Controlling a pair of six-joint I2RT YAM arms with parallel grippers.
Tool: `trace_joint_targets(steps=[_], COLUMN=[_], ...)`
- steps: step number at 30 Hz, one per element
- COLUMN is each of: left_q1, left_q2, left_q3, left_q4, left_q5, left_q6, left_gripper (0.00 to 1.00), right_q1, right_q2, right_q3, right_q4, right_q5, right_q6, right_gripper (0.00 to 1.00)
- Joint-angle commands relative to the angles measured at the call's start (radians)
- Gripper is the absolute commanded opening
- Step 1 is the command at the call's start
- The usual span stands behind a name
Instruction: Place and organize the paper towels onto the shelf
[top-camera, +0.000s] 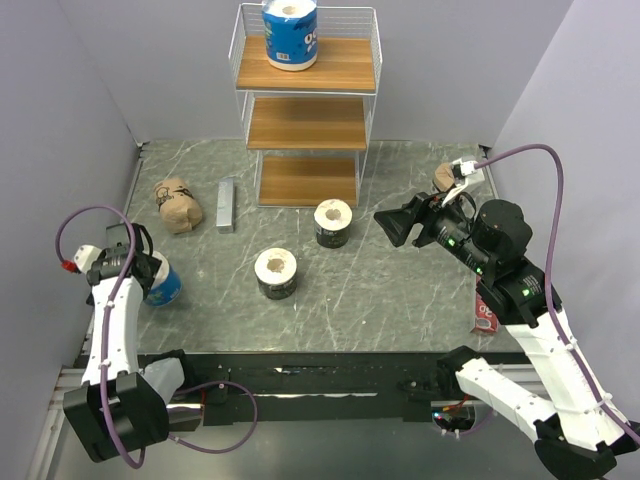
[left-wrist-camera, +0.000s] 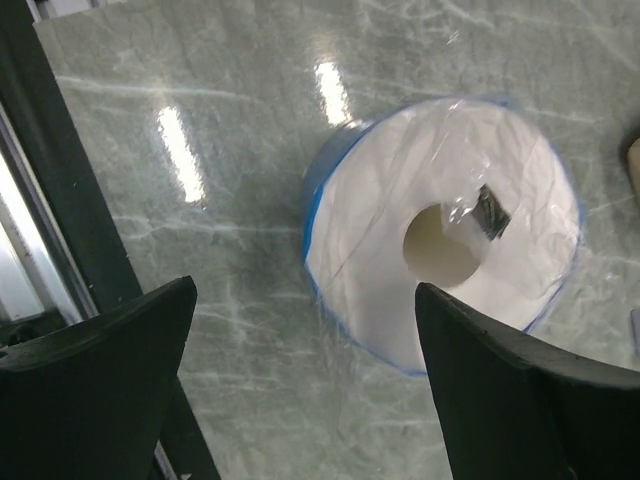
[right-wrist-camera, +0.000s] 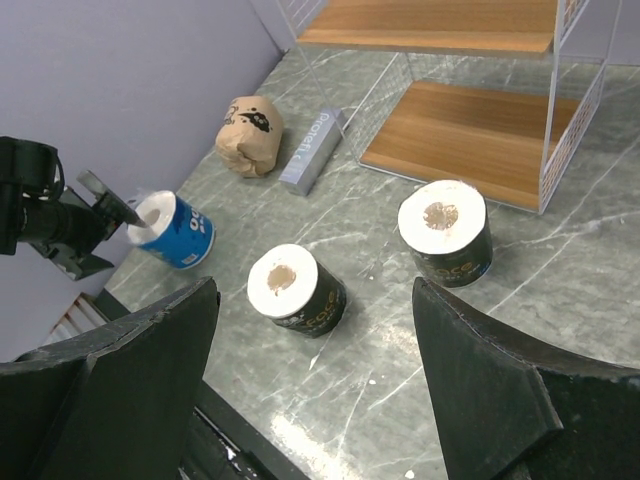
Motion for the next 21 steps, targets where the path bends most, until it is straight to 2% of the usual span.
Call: trace_joint_targets(steps=[1, 5, 21], left_q1=[0.008, 0.008, 0.009], left_q2=[-0.018, -0.035, -0.044], left_q3=[-0.015, -0.041, -0.090], left_q4=[0.112, 0.181, 0.201], left_q5=[-0.040, 0.000, 0.020], left_q6=[0.003, 0.026, -0.018], left_gripper=[0.99, 0.99, 0.96], right_q1=[-0.002, -0.002, -0.002], right_q2=[-0.011, -0.001, -0.015], right_q3=[0.002, -0.001, 0.001], right_q4=[0.042, 0.050, 0.051], right_q5=[0.003, 0.000, 0.001], right_q6=[0.007, 0.008, 0.014], right_gripper=[0.85, 0.85, 0.84])
